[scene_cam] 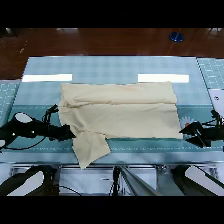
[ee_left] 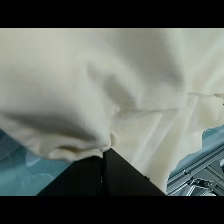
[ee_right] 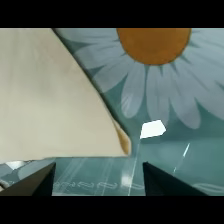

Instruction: Fold the shirts.

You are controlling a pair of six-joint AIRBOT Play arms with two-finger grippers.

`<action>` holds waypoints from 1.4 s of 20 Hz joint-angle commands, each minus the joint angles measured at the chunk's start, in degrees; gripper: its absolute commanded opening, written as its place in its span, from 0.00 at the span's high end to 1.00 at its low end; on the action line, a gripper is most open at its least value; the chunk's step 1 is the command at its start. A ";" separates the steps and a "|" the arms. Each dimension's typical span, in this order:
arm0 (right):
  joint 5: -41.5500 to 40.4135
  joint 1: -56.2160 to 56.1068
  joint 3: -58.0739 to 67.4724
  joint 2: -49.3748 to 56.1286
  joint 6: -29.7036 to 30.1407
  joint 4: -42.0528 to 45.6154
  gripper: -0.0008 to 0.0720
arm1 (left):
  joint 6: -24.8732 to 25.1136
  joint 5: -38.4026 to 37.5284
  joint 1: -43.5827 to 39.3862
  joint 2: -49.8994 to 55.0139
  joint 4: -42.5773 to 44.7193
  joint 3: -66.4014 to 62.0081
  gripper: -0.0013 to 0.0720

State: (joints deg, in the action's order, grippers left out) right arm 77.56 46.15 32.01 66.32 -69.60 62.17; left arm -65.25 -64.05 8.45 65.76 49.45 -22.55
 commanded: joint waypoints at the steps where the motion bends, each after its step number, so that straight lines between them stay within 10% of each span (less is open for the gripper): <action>1: -6.80 0.09 -3.26 0.42 -0.02 -3.41 0.22 | 0.13 -0.09 0.04 -0.04 -0.24 -0.07 0.95; 4: -11.10 0.09 -5.97 0.42 -0.28 -4.85 0.36 | 0.13 -0.31 0.04 -0.04 -0.22 -0.07 0.95; 10: -10.32 0.11 -7.37 0.31 3.41 -9.38 0.95 | 1.79 -1.27 0.11 -0.07 -0.46 -0.46 0.95; 16: -1.68 -0.46 -2.19 -9.55 9.27 -24.20 0.95 | 1.92 -7.98 2.10 -9.46 -6.27 -11.93 0.95; 28: -26.80 -22.75 18.16 0.57 5.64 -30.16 0.96 | 1.60 -3.50 6.27 4.11 -8.52 -34.64 0.95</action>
State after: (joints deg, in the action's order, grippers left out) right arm 54.57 25.26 43.77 62.06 -62.70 32.21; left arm -63.68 -67.94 13.43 65.41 41.23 -52.01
